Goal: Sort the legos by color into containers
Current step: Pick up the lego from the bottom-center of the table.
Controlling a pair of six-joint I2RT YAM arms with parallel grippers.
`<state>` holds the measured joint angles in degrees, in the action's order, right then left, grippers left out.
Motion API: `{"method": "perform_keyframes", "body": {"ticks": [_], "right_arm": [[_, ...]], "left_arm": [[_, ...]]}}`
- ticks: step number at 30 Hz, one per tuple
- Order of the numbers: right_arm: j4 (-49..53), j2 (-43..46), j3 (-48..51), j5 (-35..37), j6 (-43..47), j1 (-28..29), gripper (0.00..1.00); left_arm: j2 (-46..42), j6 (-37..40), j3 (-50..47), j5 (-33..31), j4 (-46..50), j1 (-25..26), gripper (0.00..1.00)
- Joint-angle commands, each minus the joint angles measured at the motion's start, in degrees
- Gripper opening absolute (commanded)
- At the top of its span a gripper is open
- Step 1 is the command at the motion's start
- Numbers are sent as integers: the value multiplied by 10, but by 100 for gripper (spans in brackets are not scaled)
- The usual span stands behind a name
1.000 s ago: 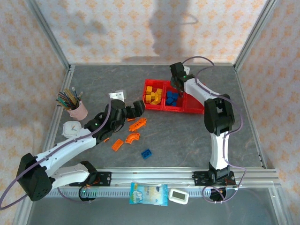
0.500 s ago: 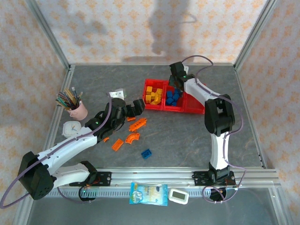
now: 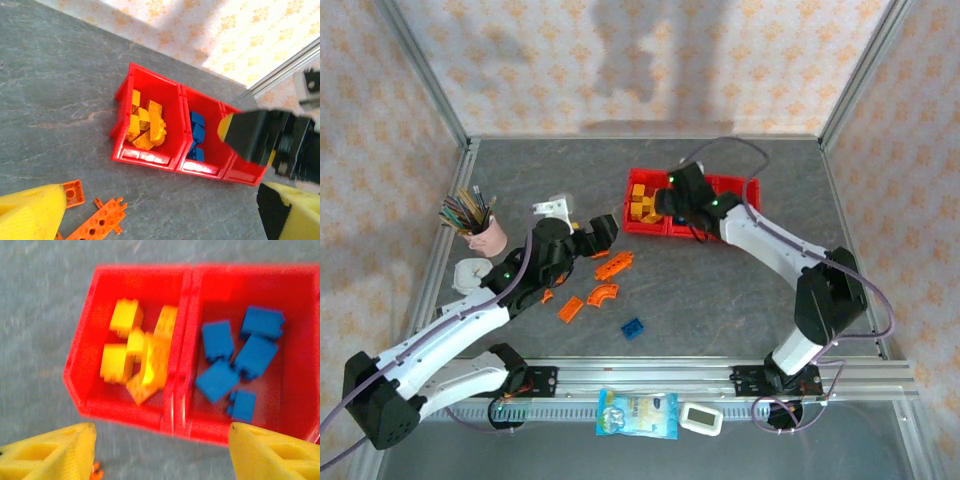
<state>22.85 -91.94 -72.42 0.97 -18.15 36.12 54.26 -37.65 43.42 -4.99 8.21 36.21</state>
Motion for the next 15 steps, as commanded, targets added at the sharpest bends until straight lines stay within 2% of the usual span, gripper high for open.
{"method": "perform_keyframes", "body": {"ticks": [1,7,15], "right_arm": [[10,44,43,5,-7,36,70],[-7,97,122,17,-13,115,72],[-15,106,169,20,-4,246,76]], "left_arm": [[-28,-11,-16,-13,50,-7,99],[-83,-33,-66,-5,76,-7,99],[-145,-63,-88,-2,137,-6,99]]}}
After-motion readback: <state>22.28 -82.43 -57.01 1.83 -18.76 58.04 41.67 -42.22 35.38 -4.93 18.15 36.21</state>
